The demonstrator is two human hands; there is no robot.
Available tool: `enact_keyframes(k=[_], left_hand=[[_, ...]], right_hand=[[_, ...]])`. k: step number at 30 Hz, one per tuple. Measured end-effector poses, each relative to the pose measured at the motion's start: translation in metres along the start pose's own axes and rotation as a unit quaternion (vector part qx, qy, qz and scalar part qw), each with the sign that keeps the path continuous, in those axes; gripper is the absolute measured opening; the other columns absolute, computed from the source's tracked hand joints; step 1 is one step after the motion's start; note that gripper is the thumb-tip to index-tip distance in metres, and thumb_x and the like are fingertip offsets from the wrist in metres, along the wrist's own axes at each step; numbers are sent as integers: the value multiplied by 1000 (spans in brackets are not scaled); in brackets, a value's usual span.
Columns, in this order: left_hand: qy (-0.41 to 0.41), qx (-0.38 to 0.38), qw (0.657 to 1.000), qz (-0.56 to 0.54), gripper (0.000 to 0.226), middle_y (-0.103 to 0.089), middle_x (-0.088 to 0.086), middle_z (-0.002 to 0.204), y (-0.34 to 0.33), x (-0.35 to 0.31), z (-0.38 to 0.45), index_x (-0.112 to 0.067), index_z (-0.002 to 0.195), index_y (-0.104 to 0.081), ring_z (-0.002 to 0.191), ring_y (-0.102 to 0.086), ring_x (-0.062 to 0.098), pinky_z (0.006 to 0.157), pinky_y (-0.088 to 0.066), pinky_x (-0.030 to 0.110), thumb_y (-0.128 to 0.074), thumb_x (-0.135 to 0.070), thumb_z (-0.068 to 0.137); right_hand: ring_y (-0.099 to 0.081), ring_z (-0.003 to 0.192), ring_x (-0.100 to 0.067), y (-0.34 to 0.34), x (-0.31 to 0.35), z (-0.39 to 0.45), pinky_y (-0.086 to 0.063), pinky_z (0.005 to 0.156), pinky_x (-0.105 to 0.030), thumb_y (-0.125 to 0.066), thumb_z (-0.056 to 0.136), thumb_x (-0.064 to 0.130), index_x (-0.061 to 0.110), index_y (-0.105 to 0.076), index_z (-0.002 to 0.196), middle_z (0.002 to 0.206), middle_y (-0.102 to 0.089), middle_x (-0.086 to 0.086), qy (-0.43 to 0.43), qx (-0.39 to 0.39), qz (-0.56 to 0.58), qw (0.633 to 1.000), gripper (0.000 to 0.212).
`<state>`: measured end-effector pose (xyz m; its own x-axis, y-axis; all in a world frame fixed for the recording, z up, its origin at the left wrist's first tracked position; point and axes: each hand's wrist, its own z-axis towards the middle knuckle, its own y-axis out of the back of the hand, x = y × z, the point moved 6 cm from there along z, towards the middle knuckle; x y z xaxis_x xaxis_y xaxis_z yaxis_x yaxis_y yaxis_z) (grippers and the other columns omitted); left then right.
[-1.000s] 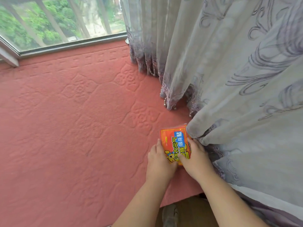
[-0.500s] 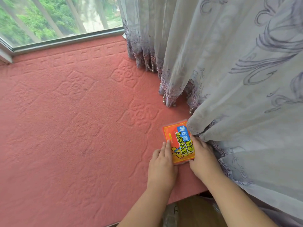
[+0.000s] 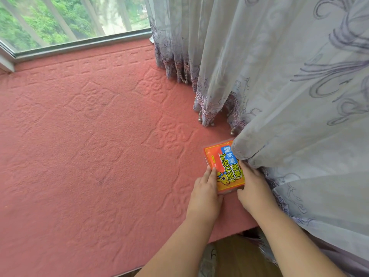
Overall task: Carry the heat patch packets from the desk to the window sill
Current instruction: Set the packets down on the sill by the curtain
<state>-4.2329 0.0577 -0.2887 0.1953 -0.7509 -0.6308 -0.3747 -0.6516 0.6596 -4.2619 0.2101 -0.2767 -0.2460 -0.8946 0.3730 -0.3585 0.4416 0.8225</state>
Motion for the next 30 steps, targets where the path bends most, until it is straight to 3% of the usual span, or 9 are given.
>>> enact_keyframes(k=[3,7,10,12,19,25,30], left_hand=[[9,30,1000,3,88,-19,-1,170,4,2,1,-24,163,-21,148,-32,25,120,-27,32,-70,-18,89],[33,88,996,0,98,-20,3,170,14,-6,-4,-25,163,-19,151,-31,23,122,-30,33,-75,-16,82],[50,126,991,25,89,-36,8,162,25,-16,-12,-22,162,-22,147,-39,24,118,-34,33,-71,-19,87],[62,129,989,37,77,-30,7,166,44,-24,-26,-23,161,-23,151,-33,23,119,-31,35,-63,-25,95],[21,38,995,95,48,-52,2,147,177,-79,-98,-30,146,-50,134,-51,27,107,-45,41,-52,-31,99],[-35,-16,986,160,41,-52,-10,149,288,-131,-171,-39,140,-54,136,-47,21,109,-41,47,-45,-49,101],[-102,-29,976,192,43,-53,-14,147,352,-160,-231,-41,138,-54,136,-46,19,109,-38,44,-42,-57,100]], right_hand=[[-30,154,-25,2,1,-1,-29,124,-33,-67,82,-4,17,-26,165,170,-28,-3,-4,21,-20,1000,95],[-35,151,-24,16,17,-13,-36,120,-34,-69,82,0,20,-28,164,169,-27,-2,-7,30,-17,999,94],[-34,152,-22,32,32,-33,-35,119,-34,-65,89,3,19,-37,160,170,-24,1,-11,38,-30,999,77],[-35,152,-22,42,45,-48,-33,120,-33,-64,94,7,17,-40,158,168,-31,-2,-15,56,-29,998,69],[-52,137,-29,123,109,-111,-46,110,-42,-69,92,33,20,-49,152,153,-51,-6,-3,40,-8,999,65],[-53,136,-28,206,167,-198,-46,110,-42,-66,95,42,27,-44,154,157,-45,-1,-8,-10,4,1000,64],[-56,132,-23,253,211,-275,-48,106,-38,-62,95,49,35,-50,147,154,-48,5,-35,-70,25,997,55]])
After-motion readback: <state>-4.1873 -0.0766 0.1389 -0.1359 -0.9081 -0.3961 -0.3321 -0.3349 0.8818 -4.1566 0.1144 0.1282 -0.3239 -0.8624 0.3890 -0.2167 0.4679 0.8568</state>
